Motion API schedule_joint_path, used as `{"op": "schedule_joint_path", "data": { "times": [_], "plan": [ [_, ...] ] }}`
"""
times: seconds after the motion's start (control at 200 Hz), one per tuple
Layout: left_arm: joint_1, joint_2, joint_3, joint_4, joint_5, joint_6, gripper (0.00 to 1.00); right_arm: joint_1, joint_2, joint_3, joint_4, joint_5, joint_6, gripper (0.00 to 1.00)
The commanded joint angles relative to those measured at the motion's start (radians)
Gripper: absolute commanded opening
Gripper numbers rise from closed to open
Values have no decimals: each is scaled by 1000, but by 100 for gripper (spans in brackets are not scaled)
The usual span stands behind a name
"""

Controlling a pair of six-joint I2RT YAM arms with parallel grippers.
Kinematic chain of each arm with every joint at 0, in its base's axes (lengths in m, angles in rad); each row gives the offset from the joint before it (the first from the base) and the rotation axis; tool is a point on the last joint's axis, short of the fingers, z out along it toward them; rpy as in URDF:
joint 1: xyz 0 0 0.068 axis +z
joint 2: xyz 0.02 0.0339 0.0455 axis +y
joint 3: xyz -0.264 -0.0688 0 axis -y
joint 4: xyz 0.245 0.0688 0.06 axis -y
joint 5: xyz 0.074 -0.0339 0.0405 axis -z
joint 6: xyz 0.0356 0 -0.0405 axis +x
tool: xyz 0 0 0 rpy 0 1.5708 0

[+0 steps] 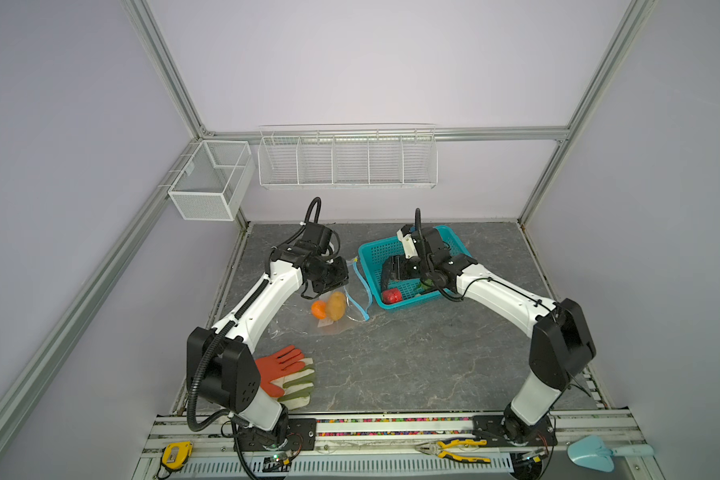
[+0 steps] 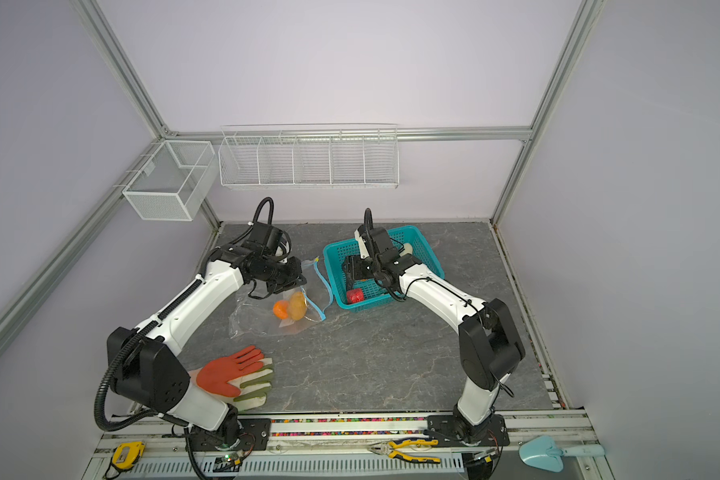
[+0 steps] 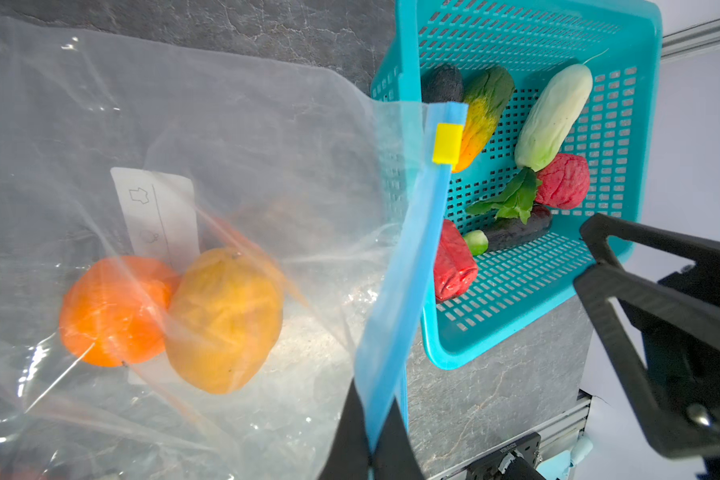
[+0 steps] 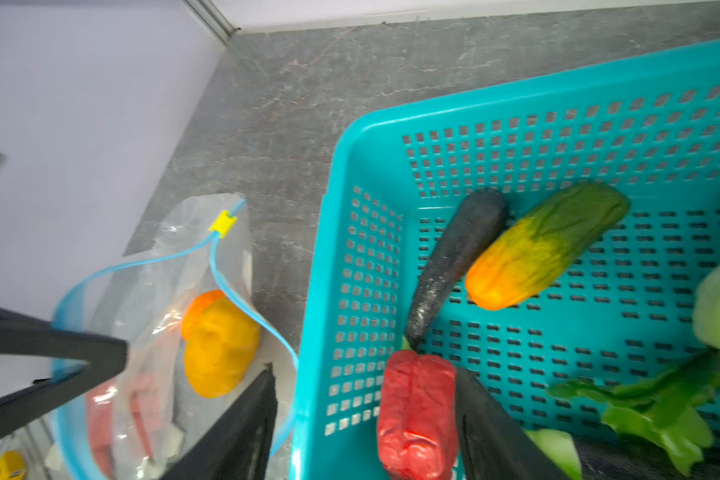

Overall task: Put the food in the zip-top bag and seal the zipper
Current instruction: 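Move the right gripper over the basket and lower onto the green cucumber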

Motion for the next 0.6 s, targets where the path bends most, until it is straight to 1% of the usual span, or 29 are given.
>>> {"op": "schedule_joint_path", "data": {
  "times": [0.0, 0.125, 0.32, 0.595],
  "plan": [
    [3, -17, -5, 10, 20, 13, 0, -18, 41, 10, -51, 103, -39, 68],
    [3, -15, -7, 15, 26, 15, 0, -34, 79, 19, -34, 145, -35, 68],
    [2, -7, -8, 16, 34, 22, 0, -41, 161, 58, -8, 176, -24, 68],
    [3, -5, -16, 25, 46, 21, 0, -53, 262, 123, 13, 235, -12, 71]
  ]
}}
